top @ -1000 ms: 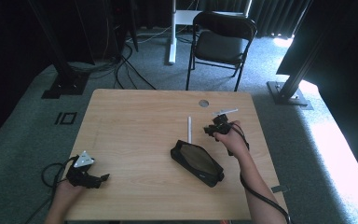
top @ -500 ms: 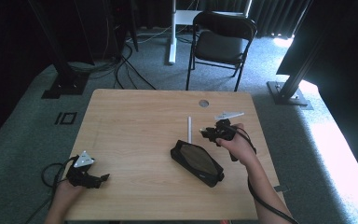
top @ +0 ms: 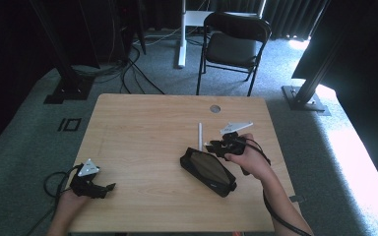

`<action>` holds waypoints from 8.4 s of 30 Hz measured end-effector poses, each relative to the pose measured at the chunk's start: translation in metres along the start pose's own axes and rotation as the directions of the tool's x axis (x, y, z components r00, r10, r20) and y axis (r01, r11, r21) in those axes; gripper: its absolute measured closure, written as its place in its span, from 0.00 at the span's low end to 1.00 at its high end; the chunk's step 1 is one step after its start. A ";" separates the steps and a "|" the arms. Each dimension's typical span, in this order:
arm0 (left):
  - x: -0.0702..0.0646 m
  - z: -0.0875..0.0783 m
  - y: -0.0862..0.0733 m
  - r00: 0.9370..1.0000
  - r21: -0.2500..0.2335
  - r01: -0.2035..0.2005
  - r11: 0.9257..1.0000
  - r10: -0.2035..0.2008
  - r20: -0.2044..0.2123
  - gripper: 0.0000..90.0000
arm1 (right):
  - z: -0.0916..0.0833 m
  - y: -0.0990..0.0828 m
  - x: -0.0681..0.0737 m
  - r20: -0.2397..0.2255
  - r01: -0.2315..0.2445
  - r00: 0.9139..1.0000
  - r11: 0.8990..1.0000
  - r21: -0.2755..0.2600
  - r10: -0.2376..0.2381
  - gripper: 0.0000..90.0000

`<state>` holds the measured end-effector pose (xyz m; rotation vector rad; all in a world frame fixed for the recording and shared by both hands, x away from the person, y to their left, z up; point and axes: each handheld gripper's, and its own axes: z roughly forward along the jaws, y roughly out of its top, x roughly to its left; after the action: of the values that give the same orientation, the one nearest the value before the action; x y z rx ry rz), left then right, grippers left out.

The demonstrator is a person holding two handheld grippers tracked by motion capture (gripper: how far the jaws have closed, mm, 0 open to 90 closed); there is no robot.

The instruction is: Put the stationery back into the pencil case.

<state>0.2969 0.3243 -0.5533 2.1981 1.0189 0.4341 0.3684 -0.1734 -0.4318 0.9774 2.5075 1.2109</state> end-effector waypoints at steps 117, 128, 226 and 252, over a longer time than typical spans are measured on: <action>0.000 0.000 0.000 1.000 0.001 -0.001 1.000 0.001 0.000 0.02 | 0.122 0.023 -0.069 0.202 -0.181 0.968 0.971 0.157 0.148 0.69; 0.000 0.000 0.000 1.000 0.001 -0.001 1.000 0.001 0.000 0.02 | 0.146 0.018 -0.076 0.236 -0.234 0.954 0.951 0.201 0.185 0.69; 0.000 0.000 0.000 1.000 0.003 -0.003 1.000 0.003 0.000 0.02 | 0.009 -0.005 0.019 -0.028 -0.011 1.000 0.998 0.068 0.013 0.87; 0.000 0.000 0.000 1.000 0.003 -0.002 1.000 0.002 0.000 0.02 | 0.052 -0.032 0.025 0.008 0.020 1.000 0.964 0.266 -0.023 0.87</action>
<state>0.2968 0.3243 -0.5533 2.2017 1.0179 0.4334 0.3563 -0.1389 -0.4865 1.0071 2.7139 0.8740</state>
